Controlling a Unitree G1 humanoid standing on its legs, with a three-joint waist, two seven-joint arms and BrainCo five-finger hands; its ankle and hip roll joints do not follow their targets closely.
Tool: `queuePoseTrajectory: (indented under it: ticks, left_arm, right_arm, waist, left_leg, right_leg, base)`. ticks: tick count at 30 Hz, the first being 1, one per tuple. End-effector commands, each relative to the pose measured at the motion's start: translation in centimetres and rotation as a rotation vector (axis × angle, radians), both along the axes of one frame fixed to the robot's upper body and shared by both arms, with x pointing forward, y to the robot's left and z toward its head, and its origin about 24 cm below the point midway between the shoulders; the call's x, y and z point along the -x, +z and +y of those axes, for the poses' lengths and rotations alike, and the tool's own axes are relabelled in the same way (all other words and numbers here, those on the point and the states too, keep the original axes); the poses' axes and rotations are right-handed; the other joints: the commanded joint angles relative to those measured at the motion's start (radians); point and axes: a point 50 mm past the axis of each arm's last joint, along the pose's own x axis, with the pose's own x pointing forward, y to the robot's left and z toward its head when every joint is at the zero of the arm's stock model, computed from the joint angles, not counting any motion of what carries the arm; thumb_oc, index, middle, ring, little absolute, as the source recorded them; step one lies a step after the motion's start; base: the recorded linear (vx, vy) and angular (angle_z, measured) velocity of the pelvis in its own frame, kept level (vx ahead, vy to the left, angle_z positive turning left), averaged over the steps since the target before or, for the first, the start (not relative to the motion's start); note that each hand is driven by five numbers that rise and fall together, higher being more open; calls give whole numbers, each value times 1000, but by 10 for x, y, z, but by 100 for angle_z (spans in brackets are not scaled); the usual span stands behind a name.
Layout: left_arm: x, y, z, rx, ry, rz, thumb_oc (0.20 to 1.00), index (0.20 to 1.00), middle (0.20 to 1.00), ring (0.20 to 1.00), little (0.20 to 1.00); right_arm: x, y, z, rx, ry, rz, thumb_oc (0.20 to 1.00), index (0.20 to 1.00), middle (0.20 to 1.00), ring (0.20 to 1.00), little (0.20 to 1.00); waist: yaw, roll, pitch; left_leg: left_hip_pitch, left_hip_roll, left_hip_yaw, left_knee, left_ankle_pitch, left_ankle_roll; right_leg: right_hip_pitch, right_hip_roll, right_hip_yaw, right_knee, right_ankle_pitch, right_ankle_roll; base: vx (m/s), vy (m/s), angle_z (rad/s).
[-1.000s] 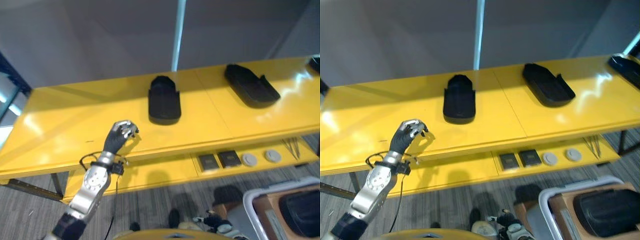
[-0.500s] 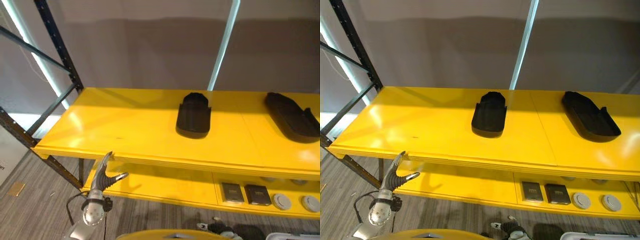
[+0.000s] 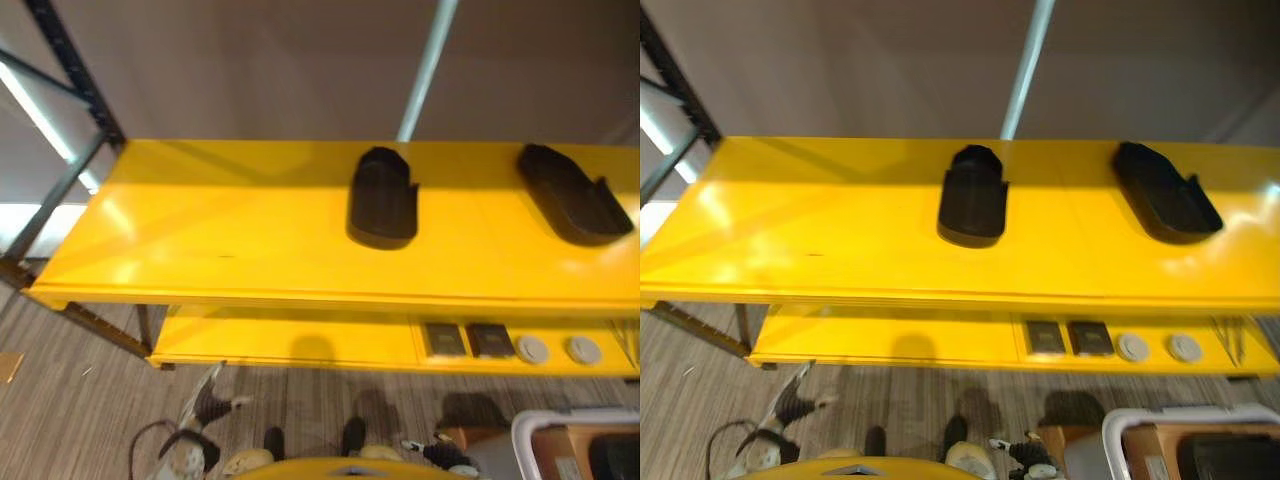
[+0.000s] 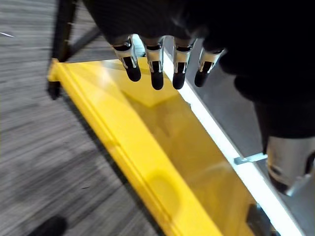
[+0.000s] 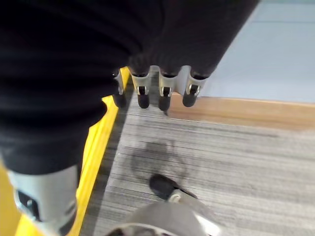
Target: Move parts from the plastic box to the shelf.
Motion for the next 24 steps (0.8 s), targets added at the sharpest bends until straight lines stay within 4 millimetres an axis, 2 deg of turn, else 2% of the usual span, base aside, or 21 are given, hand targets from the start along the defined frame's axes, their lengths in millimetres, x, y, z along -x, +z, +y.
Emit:
queuePoseTrajectory:
  ticks: [1,2,3,6,7,8,12,15,17,18,19,20,21,23,24]
  left_arm:
    - [-25,9,4,-17,-17,-66,1000,1000,1000,1000,1000]
    - [-29,7,3,-18,-9,-55,1000,1000,1000,1000,1000]
    - [-32,4,5,-29,8,-39,1000,1000,1000,1000,1000]
    - [-20,-12,18,-59,94,64,1000,1000,1000,1000,1000]
    - [-12,-19,24,-54,151,118,1000,1000,1000,1000,1000]
    - [-4,-25,26,-44,186,163,1000,1000,1000,1000,1000]
    - [25,-43,39,-45,325,305,1000,1000,1000,1000,1000]
    - [37,-49,44,40,491,352,1000,1000,1000,1000,1000]
    - [40,-51,46,83,568,357,1000,1000,1000,1000,1000]
    - [40,-51,46,83,569,357,1000,1000,1000,1000,1000]
    - [40,-51,48,103,607,352,1000,1000,1000,1000,1000]
    - [40,-51,48,103,608,352,1000,1000,1000,1000,1000]
    - [35,-47,53,126,671,310,1000,1000,1000,1000,1000]
    - [32,-46,53,161,705,285,1000,1000,1000,1000,1000]
    - [32,-46,54,161,706,285,1000,1000,1000,1000,1000]
  right_arm:
    - [-15,0,13,-33,-30,-28,1000,1000,1000,1000,1000]
    - [-19,0,16,-41,-28,-35,1000,1000,1000,1000,1000]
    - [-22,1,18,-46,-12,-40,1000,1000,1000,1000,1000]
    - [-17,-1,22,-42,45,-18,1000,1000,1000,1000,1000]
    - [-14,-2,20,-38,45,-7,1000,1000,1000,1000,1000]
    - [-10,-2,17,-32,34,0,1000,1000,1000,1000,1000]
    - [3,-1,-2,8,-39,35,1000,1000,1000,1000,1000]
    - [10,-1,-10,26,-83,53,1000,1000,1000,1000,1000]
    - [12,-1,-10,28,-80,64,1000,1000,1000,1000,1000]
    - [12,-1,-10,28,-79,64,1000,1000,1000,1000,1000]
    - [14,-2,-8,20,-76,70,1000,1000,1000,1000,1000]
    - [14,-2,-8,20,-75,70,1000,1000,1000,1000,1000]
    - [14,-3,-5,11,-60,65,1000,1000,1000,1000,1000]
    - [11,-3,-3,9,-19,58,1000,1000,1000,1000,1000]
    - [11,-3,-3,8,-18,58,1000,1000,1000,1000,1000]
  waist:
    - [-33,-52,35]
    - [-43,-59,39]
    - [-52,-60,49]
    - [-73,-53,59]
    - [-80,-51,60]
    - [-82,-42,57]
    - [-80,-31,36]
    - [-67,-29,3]
    - [-53,-31,-15]
    - [-53,-31,-14]
    - [-55,-28,-22]
    - [-54,-27,-22]
    - [-59,-19,-19]
    - [-60,-20,-7]
    - [-62,-18,-6]
  left_leg:
    - [-1,18,9,-9,-122,-1]
    - [-6,20,47,-9,-121,0]
    - [-4,33,91,-9,-120,-2]
    - [13,73,193,-9,-115,-4]
    - [20,82,226,-9,-113,-2]
    - [34,93,239,-9,-132,-4]
    - [41,120,349,-3,-118,-11]
    - [31,133,420,6,-92,-25]
    - [23,142,456,25,-83,-38]
    - [22,145,456,28,-83,-40]
    - [18,165,470,45,-67,-58]
    - [17,169,471,47,-66,-61]
    - [20,208,464,69,-56,-89]
    - [6,245,458,154,-70,-103]
    - [1,252,455,167,-75,-106]
  right_leg:
    - [-21,-91,72,-51,46,133]
    - [-54,-89,83,-48,69,146]
    - [-84,-92,63,-34,78,158]
    - [-105,-105,-45,26,36,148]
    - [-102,-112,-60,45,22,136]
    - [-83,-113,-62,56,-1,140]
    - [-3,-186,-145,69,-11,127]
    - [65,-227,-235,40,13,138]
    - [108,-220,-301,-18,6,142]
    - [112,-216,-302,-24,8,140]
    - [118,-180,-296,-55,-18,129]
    - [118,-177,-295,-56,-19,126]
    - [110,-141,-280,-48,-47,103]
    - [123,-114,-277,-49,-84,76]
    - [125,-110,-279,-49,-87,73]
  base:
    - [-233,109,-112]
    - [-211,91,-136]
    - [-191,72,-154]
    - [-166,52,-162]
    - [-96,43,-146]
    - [-117,4,-131]
    - [-130,-100,-141]
    - [-44,-186,-66]
    - [-16,-197,-102]
    - [17,-310,-85]
    - [22,-229,-53]
    - [96,-462,-21]
    - [99,-361,-24]
    - [77,-337,-26]
    - [47,-337,-1]
